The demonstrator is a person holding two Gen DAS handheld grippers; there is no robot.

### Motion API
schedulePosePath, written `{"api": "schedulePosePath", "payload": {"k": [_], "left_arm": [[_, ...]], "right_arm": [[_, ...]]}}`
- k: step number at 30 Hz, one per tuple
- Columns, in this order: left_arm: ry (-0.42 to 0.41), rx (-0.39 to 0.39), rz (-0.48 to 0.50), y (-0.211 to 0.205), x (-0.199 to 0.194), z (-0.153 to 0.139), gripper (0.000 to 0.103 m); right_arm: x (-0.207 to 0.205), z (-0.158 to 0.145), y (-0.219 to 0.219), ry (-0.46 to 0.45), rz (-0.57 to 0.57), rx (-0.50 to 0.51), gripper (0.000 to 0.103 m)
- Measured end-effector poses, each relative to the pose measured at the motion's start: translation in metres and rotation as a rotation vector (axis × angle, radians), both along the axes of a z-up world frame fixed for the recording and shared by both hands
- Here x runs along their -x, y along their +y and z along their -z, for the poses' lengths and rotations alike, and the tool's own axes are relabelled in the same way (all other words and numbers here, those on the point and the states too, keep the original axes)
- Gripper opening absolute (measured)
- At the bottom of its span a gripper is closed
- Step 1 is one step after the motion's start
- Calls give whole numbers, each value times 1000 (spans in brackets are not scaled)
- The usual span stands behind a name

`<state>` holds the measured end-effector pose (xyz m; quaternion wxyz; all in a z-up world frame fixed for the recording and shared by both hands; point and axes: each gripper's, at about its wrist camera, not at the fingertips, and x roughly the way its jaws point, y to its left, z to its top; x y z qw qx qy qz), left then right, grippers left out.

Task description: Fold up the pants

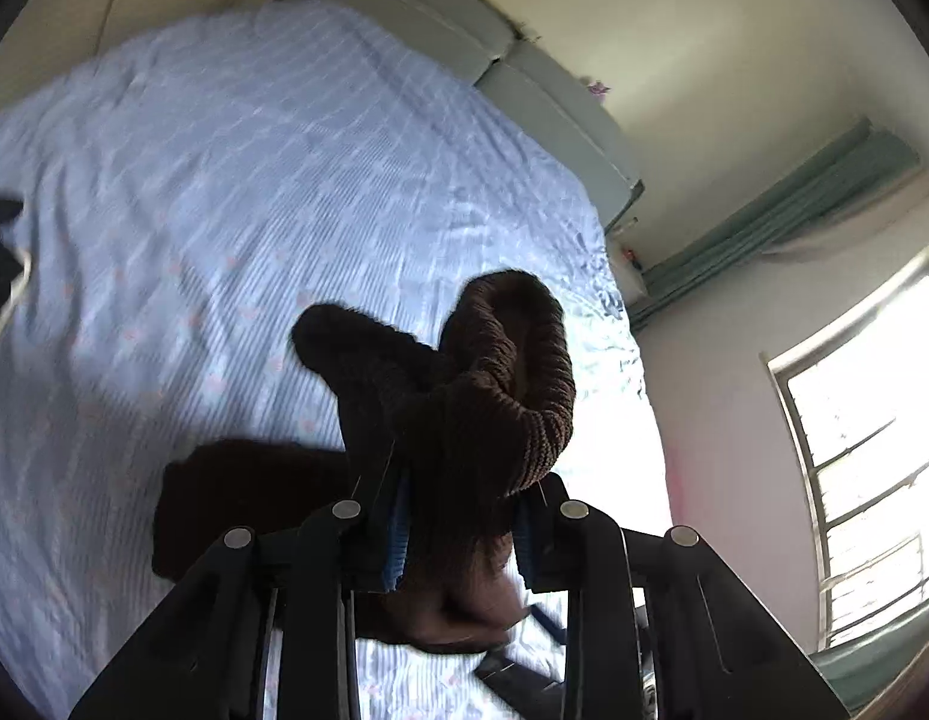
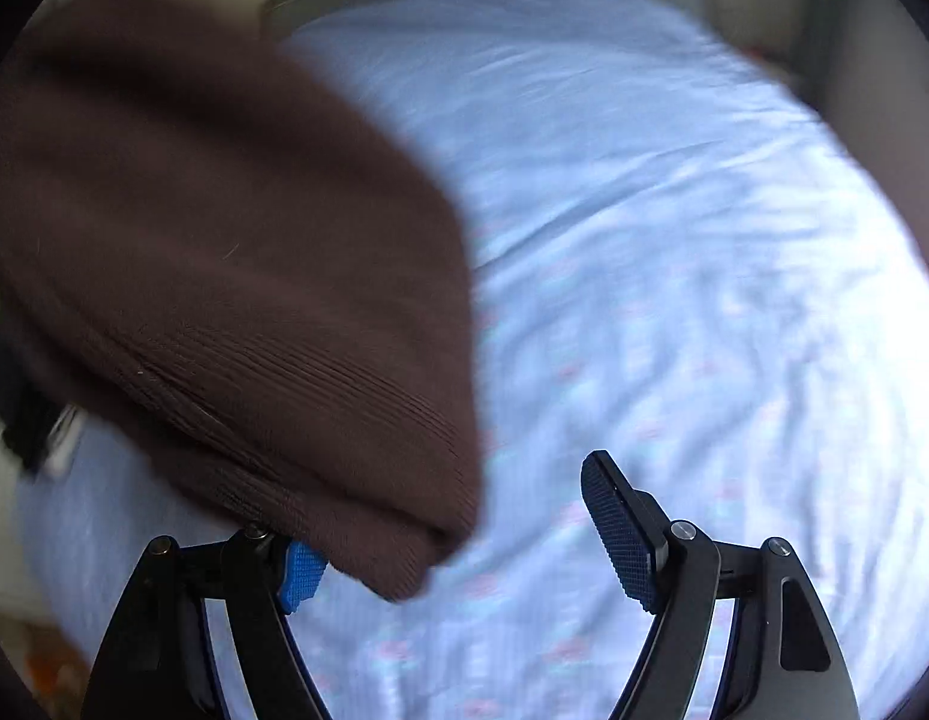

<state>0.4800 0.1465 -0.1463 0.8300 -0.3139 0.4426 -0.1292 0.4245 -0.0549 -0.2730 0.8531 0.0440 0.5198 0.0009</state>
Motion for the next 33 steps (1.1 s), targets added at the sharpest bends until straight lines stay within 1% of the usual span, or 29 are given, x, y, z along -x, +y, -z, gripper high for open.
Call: {"api": "schedulePosePath", "payload": {"k": [2,4,6,8,11,15,17,20,21,22,23,25,26,27,28,30,31,33], "left_arm": [[51,6,-17,6,1,22,28],[119,17,-37,14,9,54,28],[183,35,-75,25,15,80,28],[230,39,-113,40,24,103,28],[274,32,-146,56,38,124,28],[300,-6,-146,62,48,141,29],[328,-19,-139,61,46,153,31],[361,-38,-130,63,46,170,35],[376,-35,-134,63,47,175,38],[388,-40,-137,63,49,179,44],[395,-53,-138,63,50,181,47],[406,-89,-130,64,52,183,60],[412,-109,-123,64,52,180,62],[413,-126,-118,65,53,179,67],[410,-162,-111,65,53,173,71],[401,-216,-77,63,53,164,73],[390,-241,-51,59,53,156,74],[362,-295,1,52,55,141,74]], "right_arm": [[-1,-1,-15,-1,31,18,77],[-4,4,-23,21,34,42,77],[-6,8,-24,34,16,71,77],[-6,14,-16,54,-18,92,77],[-6,17,-1,61,-83,122,77],[0,22,5,81,-141,129,77],[2,29,7,98,-154,140,77],[4,39,0,140,-157,124,77],[3,43,-2,154,-153,115,77],[4,45,-5,166,-147,109,77],[3,47,-4,178,-143,104,77],[6,48,-5,206,-147,88,77],[6,47,-4,218,-152,83,77],[6,47,-3,227,-158,83,77],[8,42,-1,233,-172,82,77],[13,32,1,240,-206,60,77],[18,22,2,240,-230,37,77],[27,3,5,214,-269,-10,77]]}}
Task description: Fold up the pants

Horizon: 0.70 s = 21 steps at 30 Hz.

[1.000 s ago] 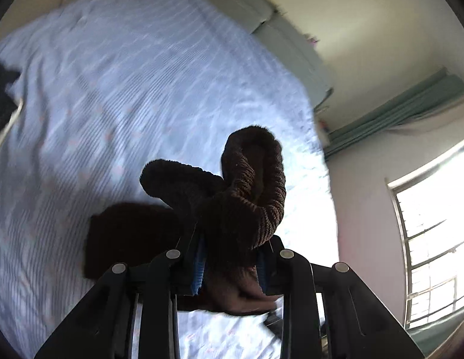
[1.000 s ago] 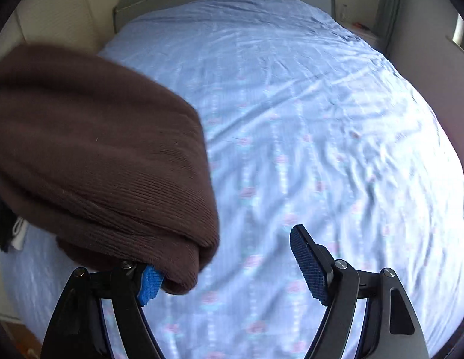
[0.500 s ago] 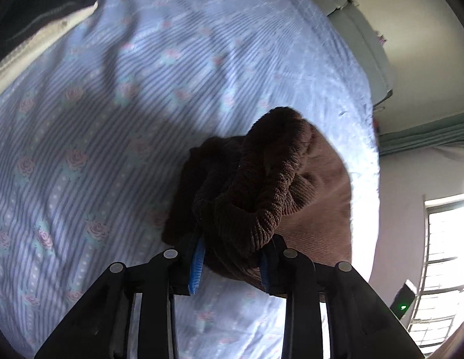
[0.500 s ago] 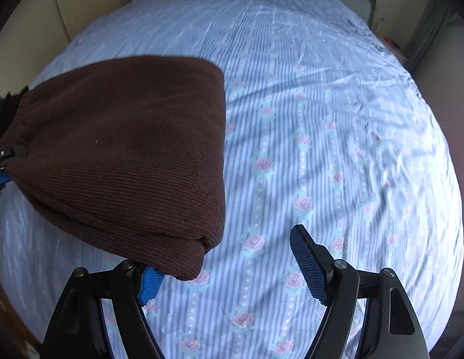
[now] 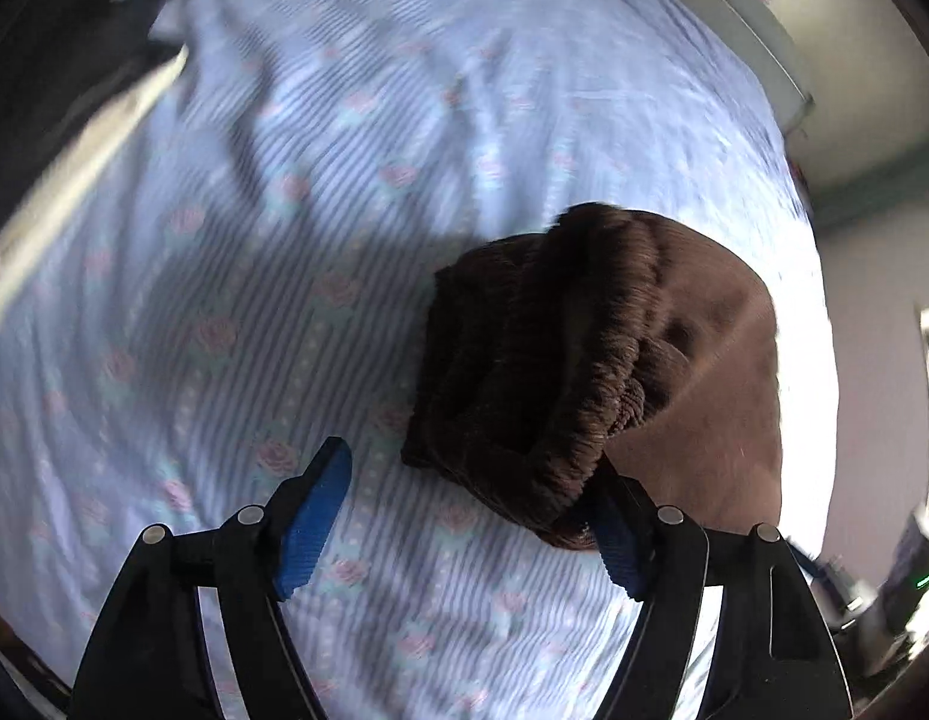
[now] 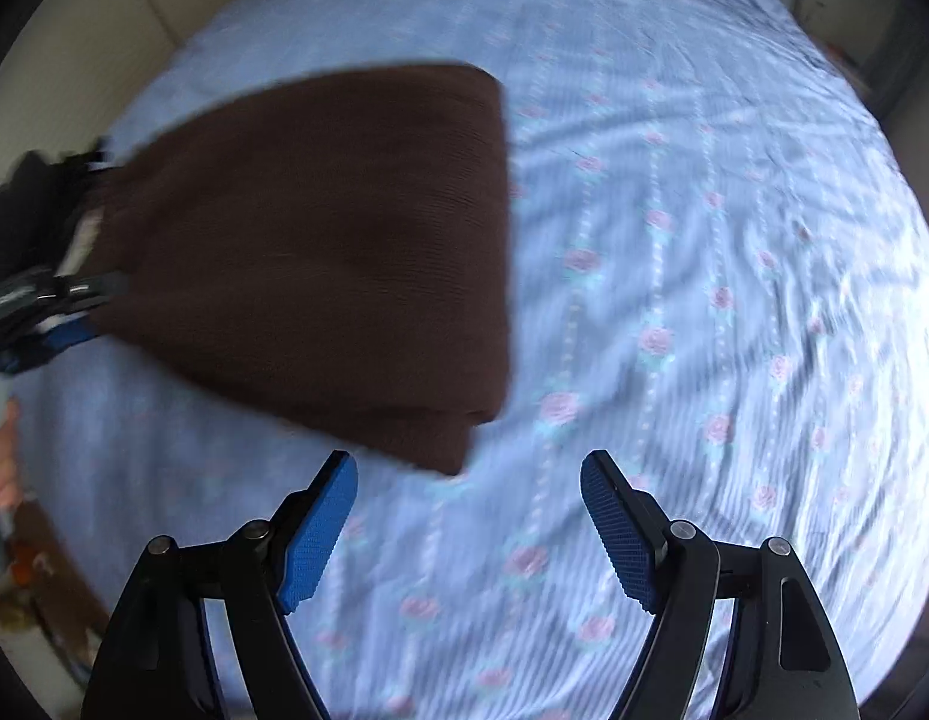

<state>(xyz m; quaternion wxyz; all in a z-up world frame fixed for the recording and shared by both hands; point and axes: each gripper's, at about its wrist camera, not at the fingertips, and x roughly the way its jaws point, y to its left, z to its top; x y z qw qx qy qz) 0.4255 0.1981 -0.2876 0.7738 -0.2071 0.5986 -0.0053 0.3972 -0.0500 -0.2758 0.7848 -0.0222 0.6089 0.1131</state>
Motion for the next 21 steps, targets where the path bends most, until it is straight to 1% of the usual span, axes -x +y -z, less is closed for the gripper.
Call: {"api": "schedulePosePath", "payload": {"k": [2,3,4,7,8,10,12,14,16,21], "left_arm": [[-29,-60,67,-9,3,-15,78],[-32,-86,81,-11,3,-19,80],[-38,-114,98,-12,3,-25,80],[-64,-143,126,-13,4,-41,80],[-78,-139,120,-12,3,-47,80],[-108,-103,105,-13,-5,-54,84],[-133,-67,97,-14,-14,-56,85],[-132,-32,81,-16,-30,-47,85],[-113,-7,67,-22,-48,-32,85],[-49,27,33,-12,-67,7,85]], "right_arm": [[4,-20,-3,-54,2,-32,77],[2,-29,-6,-77,14,-47,78],[-1,-36,-10,-99,29,-69,78],[-18,-45,-24,-147,89,-123,78],[-25,-45,-27,-150,98,-131,78],[-42,-41,-34,-164,130,-134,78],[-52,-35,-38,-160,151,-155,78],[-62,-25,-43,-128,179,-191,78],[-68,-16,-44,-98,195,-210,78],[-78,9,-41,-64,195,-225,78]]}}
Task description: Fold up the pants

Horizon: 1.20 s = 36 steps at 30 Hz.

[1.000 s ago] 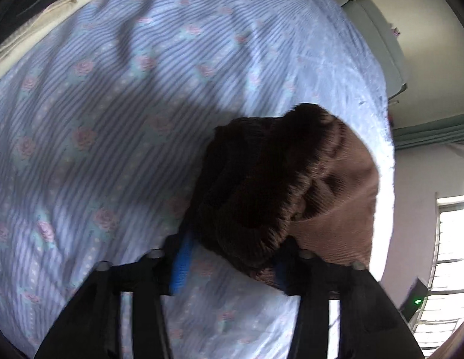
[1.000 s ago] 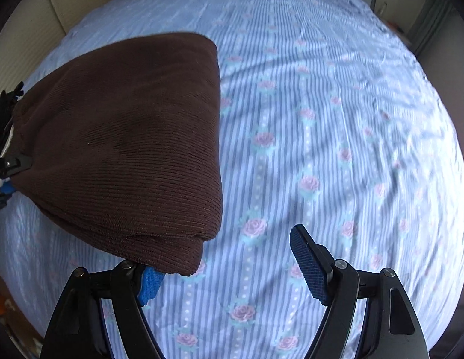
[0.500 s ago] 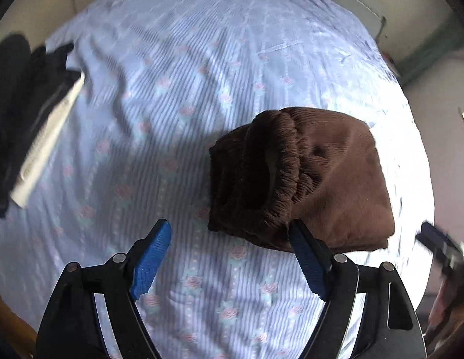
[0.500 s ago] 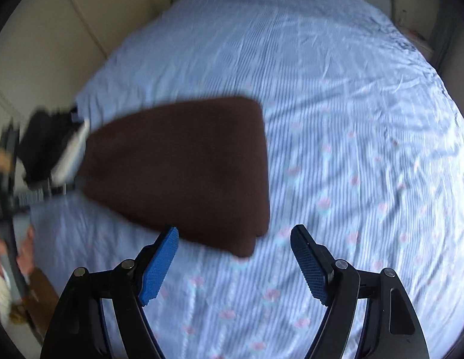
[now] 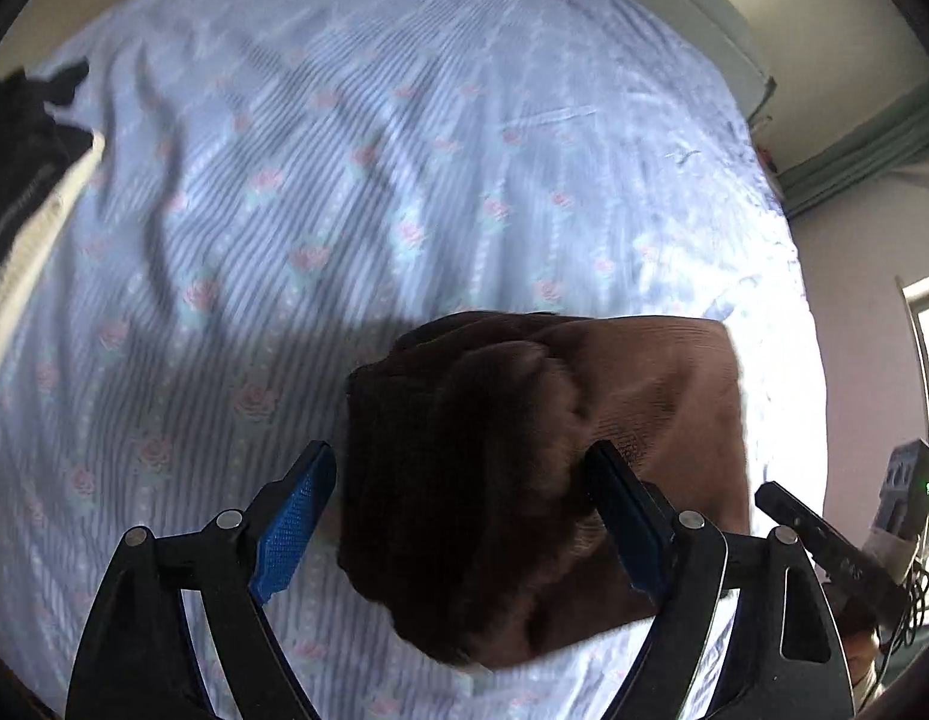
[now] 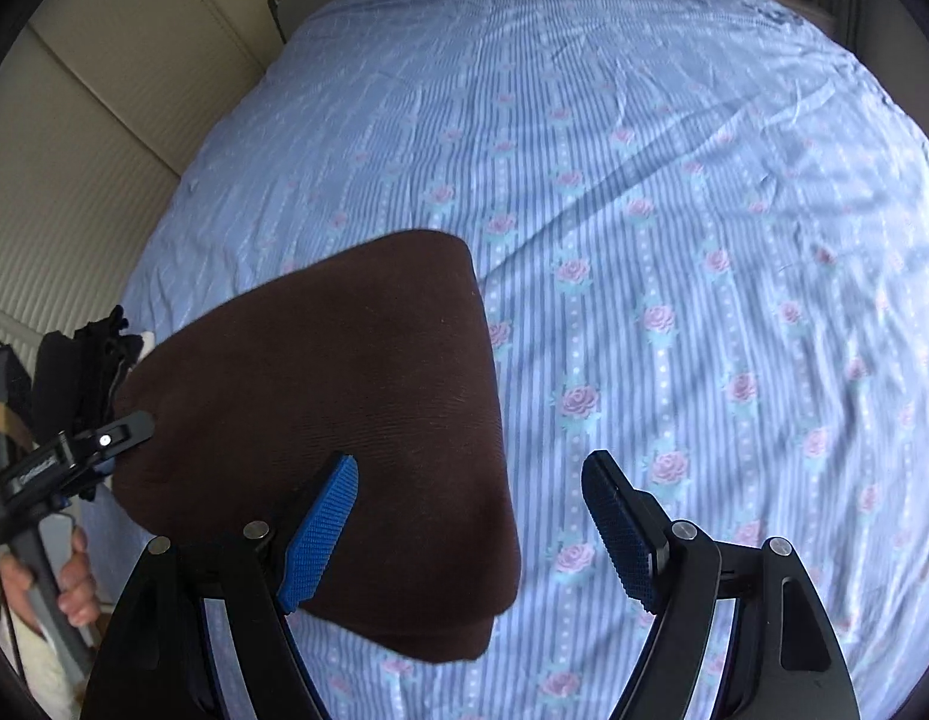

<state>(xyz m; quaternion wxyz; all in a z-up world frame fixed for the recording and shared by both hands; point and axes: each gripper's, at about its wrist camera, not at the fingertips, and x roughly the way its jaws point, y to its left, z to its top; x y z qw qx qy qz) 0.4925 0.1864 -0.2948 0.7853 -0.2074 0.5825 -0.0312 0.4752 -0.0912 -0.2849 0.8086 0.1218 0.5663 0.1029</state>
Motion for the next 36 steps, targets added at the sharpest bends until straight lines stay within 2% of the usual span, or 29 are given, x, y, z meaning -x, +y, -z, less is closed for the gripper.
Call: {"api": "schedulePosePath", "payload": {"k": [5,8,11,20,21,22,23,25,28,32,36], "left_arm": [[1,38,4,14,-5,26,88],[5,82,11,18,-7,43,89],[12,160,9,24,-9,62,92],[-1,276,-6,27,-8,83,94],[2,292,-15,27,-8,85,92],[6,326,-24,28,-9,87,84],[10,344,-39,29,-7,88,83],[4,343,-65,29,-6,84,73],[7,334,-79,29,-2,76,65],[1,297,-80,27,2,61,58],[-18,287,-85,22,8,39,56]], "right_arm": [[-10,28,6,36,-12,-21,78],[-15,44,9,52,-18,-40,78],[-21,59,9,71,-16,-53,78],[-28,81,15,62,-11,-60,78],[-29,82,17,62,-7,-65,78],[-30,83,18,62,0,-71,77],[-30,84,19,64,5,-78,72],[-30,83,21,70,10,-112,61],[-28,74,24,68,-4,-99,53],[-23,53,28,40,-26,-98,41],[-13,21,30,-16,-46,-108,38]]}}
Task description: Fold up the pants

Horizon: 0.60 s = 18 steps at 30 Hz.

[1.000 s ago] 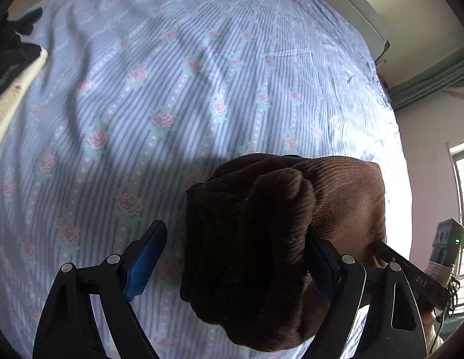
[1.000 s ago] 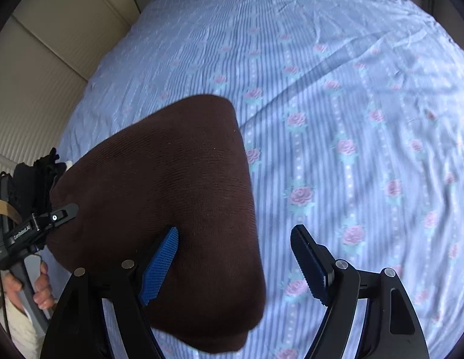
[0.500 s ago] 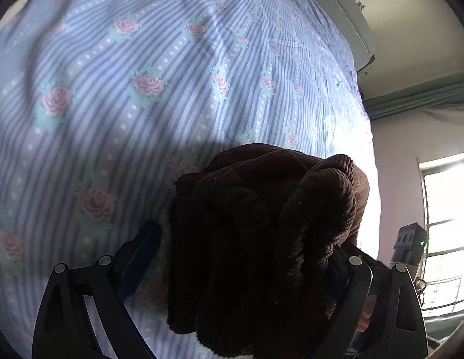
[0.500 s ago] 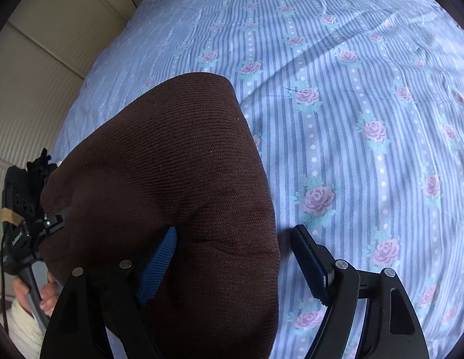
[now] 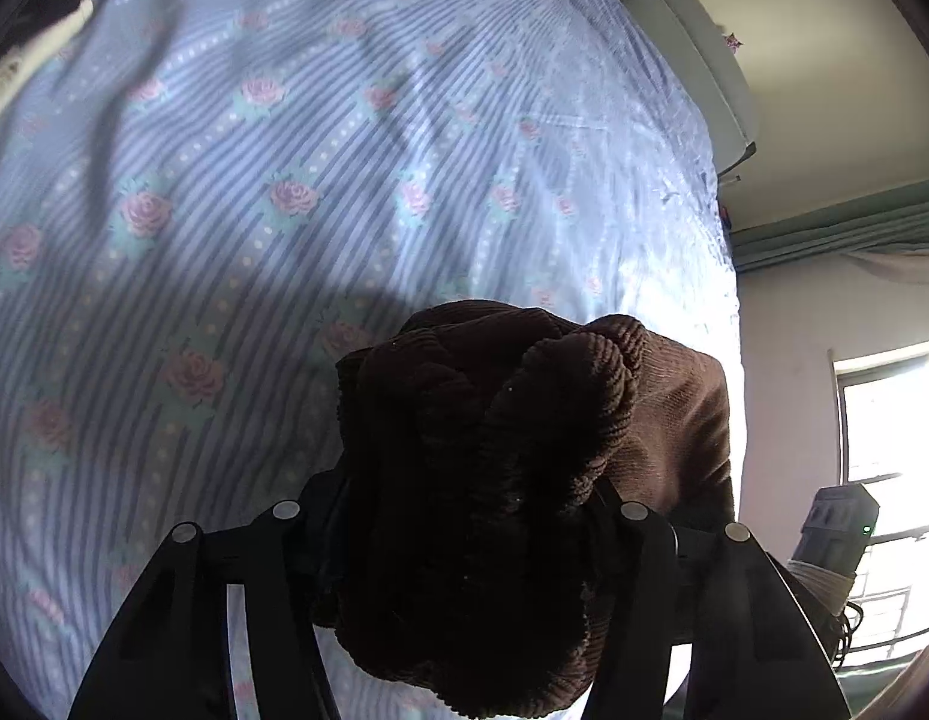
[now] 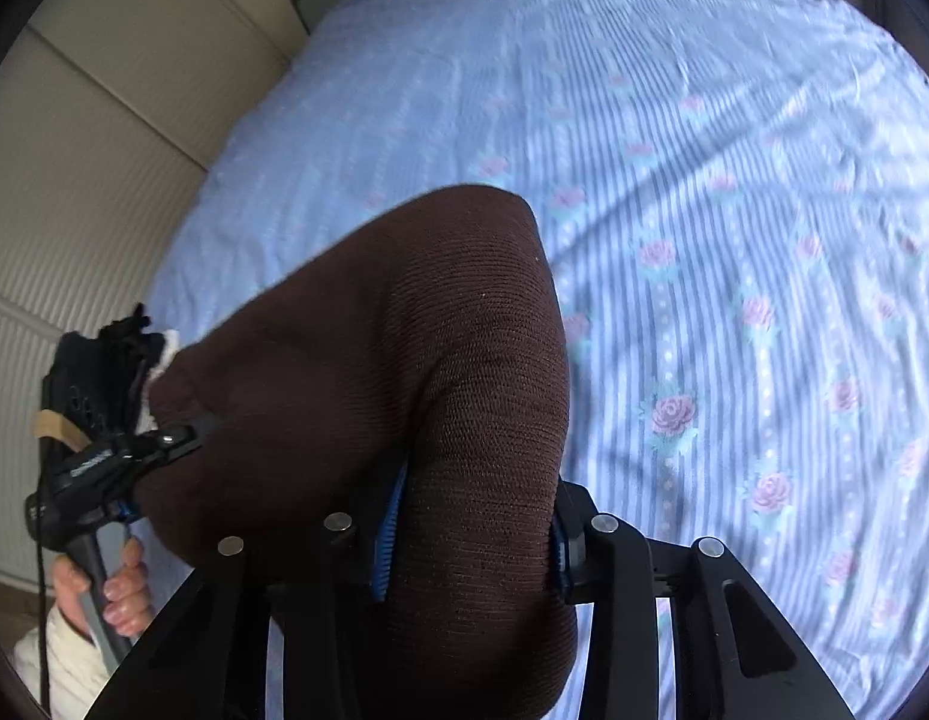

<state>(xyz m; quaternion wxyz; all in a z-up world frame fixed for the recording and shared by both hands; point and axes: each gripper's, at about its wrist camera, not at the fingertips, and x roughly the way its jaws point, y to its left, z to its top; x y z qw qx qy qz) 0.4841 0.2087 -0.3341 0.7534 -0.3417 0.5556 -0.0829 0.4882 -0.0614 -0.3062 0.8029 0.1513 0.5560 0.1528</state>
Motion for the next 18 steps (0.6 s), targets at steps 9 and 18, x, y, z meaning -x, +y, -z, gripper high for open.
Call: {"api": "schedulePosePath", "payload": {"k": [9,18], "left_arm": [[-156,-60,-5,-15,62,-101,56],[-349,-140,-93,-19,180,-220,56]], "right_arm": [[53,-86,-10,-136,-38,-30,38],[142,-192,-8,-319,-155,-68,38]]}}
